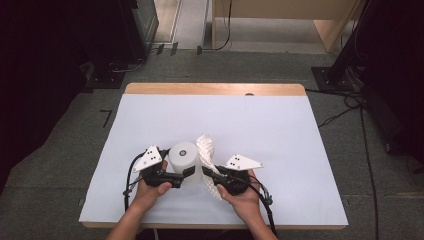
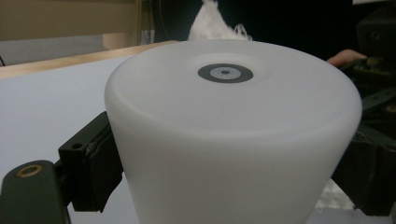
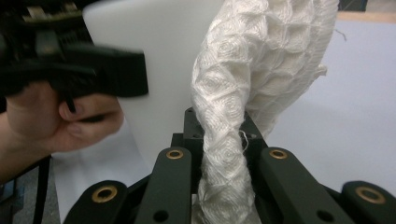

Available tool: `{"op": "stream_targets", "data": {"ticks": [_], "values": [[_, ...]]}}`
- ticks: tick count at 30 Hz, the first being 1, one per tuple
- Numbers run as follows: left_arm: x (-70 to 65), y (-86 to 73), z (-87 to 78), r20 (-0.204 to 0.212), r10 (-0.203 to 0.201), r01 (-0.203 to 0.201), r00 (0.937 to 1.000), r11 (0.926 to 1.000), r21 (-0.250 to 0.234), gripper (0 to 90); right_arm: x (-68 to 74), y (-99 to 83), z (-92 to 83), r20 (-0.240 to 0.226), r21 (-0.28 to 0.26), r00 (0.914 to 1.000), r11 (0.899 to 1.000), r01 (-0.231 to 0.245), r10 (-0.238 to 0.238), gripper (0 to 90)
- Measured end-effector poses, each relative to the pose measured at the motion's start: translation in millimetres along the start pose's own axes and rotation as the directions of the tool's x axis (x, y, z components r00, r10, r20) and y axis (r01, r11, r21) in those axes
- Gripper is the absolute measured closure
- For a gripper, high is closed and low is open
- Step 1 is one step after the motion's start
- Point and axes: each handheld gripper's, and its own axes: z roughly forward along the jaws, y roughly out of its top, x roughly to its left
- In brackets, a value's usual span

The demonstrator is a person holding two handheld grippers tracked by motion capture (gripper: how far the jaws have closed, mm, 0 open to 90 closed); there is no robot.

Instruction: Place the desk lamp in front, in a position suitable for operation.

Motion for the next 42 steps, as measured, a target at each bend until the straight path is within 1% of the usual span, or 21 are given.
{"op": "stream_targets", "data": {"ticks": [5, 7, 8, 13, 16, 17, 19, 22, 24, 28, 30, 31, 34, 38, 40, 41, 42], "values": [[-1.1, -0.2, 0.8, -0.007, 0.005, -0.005, 1.0, 1.0, 0.007, 9.1, -3.7, -6.8, 6.6, 0.007, 0.039, 0.9996, 0.999, -0.026, 0.026, 80.0], [-2.4, -1.0, 2.1, -0.005, 0.013, -0.012, 0.9999, 0.9998, 0.013, 9.1, -4.7, -6.8, 6.3, 0.01, 0.039, 0.9996, 0.999, -0.025, 0.025, 80.0], [-3.6, -1.6, 3.5, 0.002, 0.022, -0.022, 0.9998, 0.9996, 0.019, 9.1, -4.9, -6.3, 5.5, 0.013, 0.037, 0.9996, 0.999, -0.025, 0.025, 80.0], [-10.8, -5.4, 12.0, 0.006, 0.057, -0.058, 0.9983, 0.9965, 0.06, 9.0, -5.5, 1.8, -4.9, 0.016, -0.011, 0.9996, 1.0, -0.022, 0.022, 80.2], [-13.0, -6.7, 15.3, 0.014, 0.061, -0.062, 0.998, 0.9958, 0.067, 9.0, -6.4, 6.3, -11.8, 0.013, -0.04, 0.9998, 0.999, -0.014, 0.015, 80.1], [-13.5, -7.2, 15.7, 0.016, 0.061, -0.062, 0.998, 0.9957, 0.069, 9.0, -6.2, 8.4, -14.4, 0.008, -0.052, 0.9998, 0.998, -0.02, 0.02, 80.1], [-13.9, -7.8, 16.0, 0.011, 0.067, -0.068, 0.9977, 0.995, 0.074, 9.0, -6.2, 10.6, -16.1, 0.006, -0.066, 0.9999, 0.998, -0.014, 0.015, 80.1], [-11.9, -5.8, 13.6, 0.0, 0.057, -0.056, 0.9984, 0.9967, 0.058, 9.0, -6.3, 7.7, -12.8, 0.003, -0.048, 0.9999, 0.999, -0.011, 0.011, 80.2], [-9.6, -3.9, 9.9, -0.002, 0.045, -0.044, 0.999, 0.9981, 0.043, 9.0, -7.0, 3.0, -7.9, 0.005, -0.025, 0.9998, 1.0, -0.017, 0.017, 80.2], [-6.6, -1.1, 4.2, -0.022, 0.032, -0.032, 0.9992, 0.9993, 0.019, 9.0, -6.8, -3.4, 1.2, 0.004, 0.014, 0.9997, 1.0, -0.025, 0.025, 80.2], [-3.6, 0.5, 1.9, -0.021, 0.022, -0.022, 0.9995, 0.9997, 0.006, 9.0, -6.7, -5.4, 4.5, 0.0, 0.029, 0.9998, 0.999, -0.021, 0.021, 80.2], [-2.8, 1.0, 1.1, -0.021, 0.02, -0.02, 0.9996, 0.9998, 0.004, 9.1, -6.7, -6.9, 5.7, -0.002, 0.04, 0.9996, 0.999, -0.027, 0.027, 80.1], [-2.6, 2.4, -1.1, -0.025, 0.015, -0.015, 0.9996, 0.9999, -0.006, 9.1, -7.7, -11.6, 10.1, -0.002, 0.068, 0.9995, 0.997, -0.032, 0.032, 80.1], [-3.8, 2.6, -1.0, -0.03, 0.023, -0.023, 0.9993, 0.9997, -0.004, 9.1, -7.9, -13.2, 12.2, -0.001, 0.079, 0.9992, 0.996, -0.039, 0.039, 80.1], [-4.2, 2.4, 0.0, -0.027, 0.019, -0.019, 0.9995, 0.9998, -0.005, 9.1, -8.0, -12.7, 11.7, 0.002, 0.082, 0.9992, 0.996, -0.039, 0.039, 80.1], [-5.0, 1.8, 1.1, -0.021, 0.02, -0.02, 0.9996, 0.9998, -0.003, 9.1, -8.6, -12.2, 10.8, 0.005, 0.081, 0.9993, 0.996, -0.037, 0.037, 80.1], [-6.4, 1.1, 2.4, -0.019, 0.028, -0.028, 0.9994, 0.9996, 0.004, 9.1, -10.0, -10.3, 7.9, 0.009, 0.067, 0.9992, 0.997, -0.04, 0.04, 80.2]]}}
